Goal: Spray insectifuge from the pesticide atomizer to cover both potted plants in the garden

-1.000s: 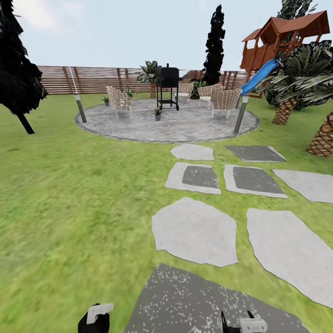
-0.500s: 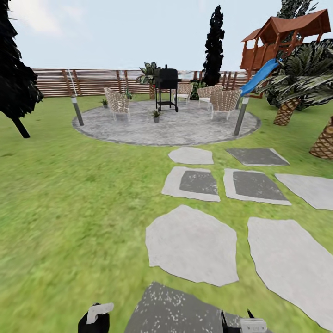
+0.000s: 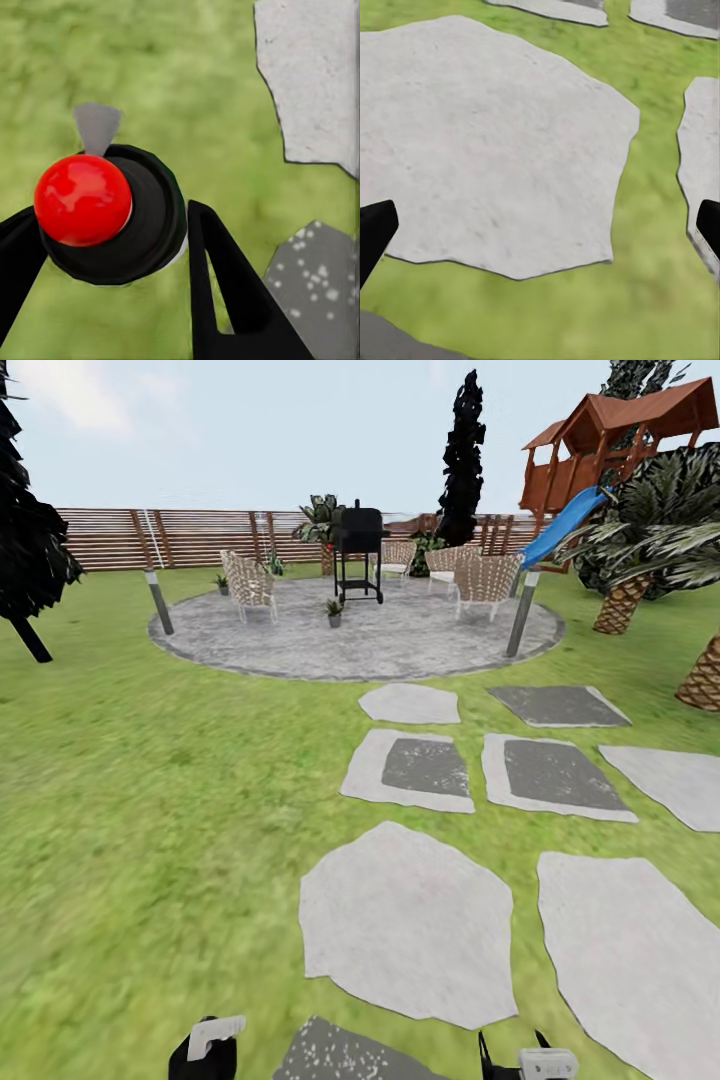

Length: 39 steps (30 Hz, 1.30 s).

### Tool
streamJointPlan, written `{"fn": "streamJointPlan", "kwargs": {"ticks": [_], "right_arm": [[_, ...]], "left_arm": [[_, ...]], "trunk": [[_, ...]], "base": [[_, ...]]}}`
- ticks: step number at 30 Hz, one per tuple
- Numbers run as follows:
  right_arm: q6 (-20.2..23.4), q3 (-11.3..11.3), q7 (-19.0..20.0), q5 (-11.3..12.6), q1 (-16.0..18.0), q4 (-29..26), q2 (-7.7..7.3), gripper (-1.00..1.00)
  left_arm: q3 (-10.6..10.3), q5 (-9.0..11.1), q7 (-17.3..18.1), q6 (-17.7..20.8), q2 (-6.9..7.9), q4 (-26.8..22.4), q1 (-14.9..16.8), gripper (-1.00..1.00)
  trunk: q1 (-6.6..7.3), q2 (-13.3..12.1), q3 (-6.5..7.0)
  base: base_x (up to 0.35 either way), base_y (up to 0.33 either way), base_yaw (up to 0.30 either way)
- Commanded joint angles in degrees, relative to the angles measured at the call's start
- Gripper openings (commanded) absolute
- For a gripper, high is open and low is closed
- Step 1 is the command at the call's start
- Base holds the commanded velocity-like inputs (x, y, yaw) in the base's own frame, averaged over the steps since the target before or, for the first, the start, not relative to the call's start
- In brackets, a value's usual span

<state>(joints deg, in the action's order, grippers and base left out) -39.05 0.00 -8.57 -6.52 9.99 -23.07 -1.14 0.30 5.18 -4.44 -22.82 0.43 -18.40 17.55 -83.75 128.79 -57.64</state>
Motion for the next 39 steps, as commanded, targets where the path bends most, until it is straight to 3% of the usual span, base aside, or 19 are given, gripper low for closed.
{"fn": "streamJointPlan", "kwargs": {"ticks": [1, 39], "right_arm": [[-0.1, 0.0, -0.5, -0.6, 0.0, 0.0, 0.0, 1.0], [-0.1, 0.0, -0.5, -0.7, 0.0, 0.0, 0.0, 1.0]], "left_arm": [[-0.1, 0.5, 0.0, -0.2, 0.01, 0.0, 0.0, -1.0], [-0.1, 0.5, 0.0, -0.2, 0.01, 0.0, 0.0, -1.0]], "trunk": [[-0.02, 0.0, -0.05], [-0.02, 0.0, -0.05]], "base": [[0.296, -0.117, 0.0], [0.3, -0.105, 0.0]]}}
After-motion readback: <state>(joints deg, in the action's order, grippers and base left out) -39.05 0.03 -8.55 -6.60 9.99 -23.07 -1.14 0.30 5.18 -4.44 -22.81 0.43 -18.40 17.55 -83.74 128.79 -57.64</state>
